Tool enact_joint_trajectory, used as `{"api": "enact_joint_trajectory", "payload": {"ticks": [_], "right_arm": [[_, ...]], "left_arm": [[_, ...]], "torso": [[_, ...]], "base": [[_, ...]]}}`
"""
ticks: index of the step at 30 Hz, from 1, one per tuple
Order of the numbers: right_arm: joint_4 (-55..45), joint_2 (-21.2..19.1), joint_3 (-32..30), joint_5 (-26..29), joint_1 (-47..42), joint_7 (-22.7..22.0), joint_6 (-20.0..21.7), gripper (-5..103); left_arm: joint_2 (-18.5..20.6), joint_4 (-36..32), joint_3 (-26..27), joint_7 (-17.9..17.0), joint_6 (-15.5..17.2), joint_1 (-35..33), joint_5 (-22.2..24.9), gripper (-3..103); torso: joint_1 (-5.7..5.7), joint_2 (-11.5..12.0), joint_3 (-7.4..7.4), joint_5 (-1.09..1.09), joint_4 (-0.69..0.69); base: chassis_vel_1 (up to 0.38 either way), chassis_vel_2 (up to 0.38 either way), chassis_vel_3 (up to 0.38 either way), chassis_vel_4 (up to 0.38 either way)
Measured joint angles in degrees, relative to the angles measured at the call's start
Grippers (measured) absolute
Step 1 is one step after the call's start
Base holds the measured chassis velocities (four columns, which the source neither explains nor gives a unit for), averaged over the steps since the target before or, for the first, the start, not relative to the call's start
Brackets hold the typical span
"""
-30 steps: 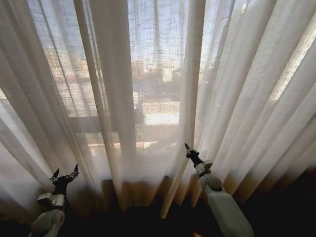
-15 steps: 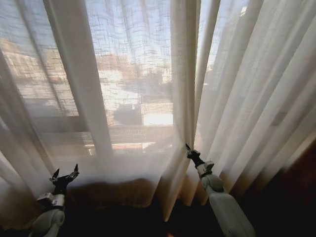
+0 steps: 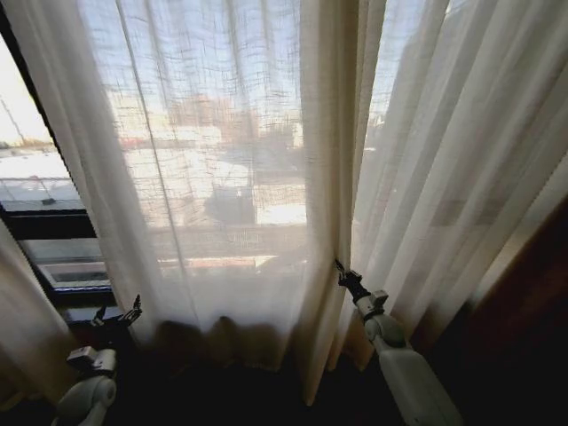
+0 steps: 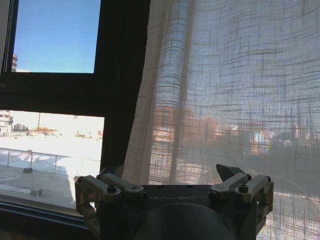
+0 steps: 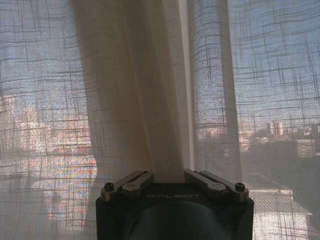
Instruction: Open the curtains by pulling them apart, changing their state from closed to fully open.
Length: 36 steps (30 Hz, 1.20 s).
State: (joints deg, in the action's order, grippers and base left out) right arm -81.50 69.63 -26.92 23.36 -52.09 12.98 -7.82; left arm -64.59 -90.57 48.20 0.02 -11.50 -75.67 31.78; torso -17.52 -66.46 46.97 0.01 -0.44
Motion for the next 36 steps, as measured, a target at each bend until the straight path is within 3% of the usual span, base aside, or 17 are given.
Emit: {"api": "enact_joint_trajectory", "payload": {"ticks": [36], "right_arm": [[-0.4, 0.0, -0.7, 0.8, -1.0, 1.1, -1.9, 0]], "left_arm": [[0.0, 0.0, 0.0, 0.0, 0.0, 0.0, 0.0, 100]], "torso": [[0.0, 0.0, 0.0, 0.03, -0.02]], "base": [[-0.352, -0.352, 0.351, 0.344]]}}
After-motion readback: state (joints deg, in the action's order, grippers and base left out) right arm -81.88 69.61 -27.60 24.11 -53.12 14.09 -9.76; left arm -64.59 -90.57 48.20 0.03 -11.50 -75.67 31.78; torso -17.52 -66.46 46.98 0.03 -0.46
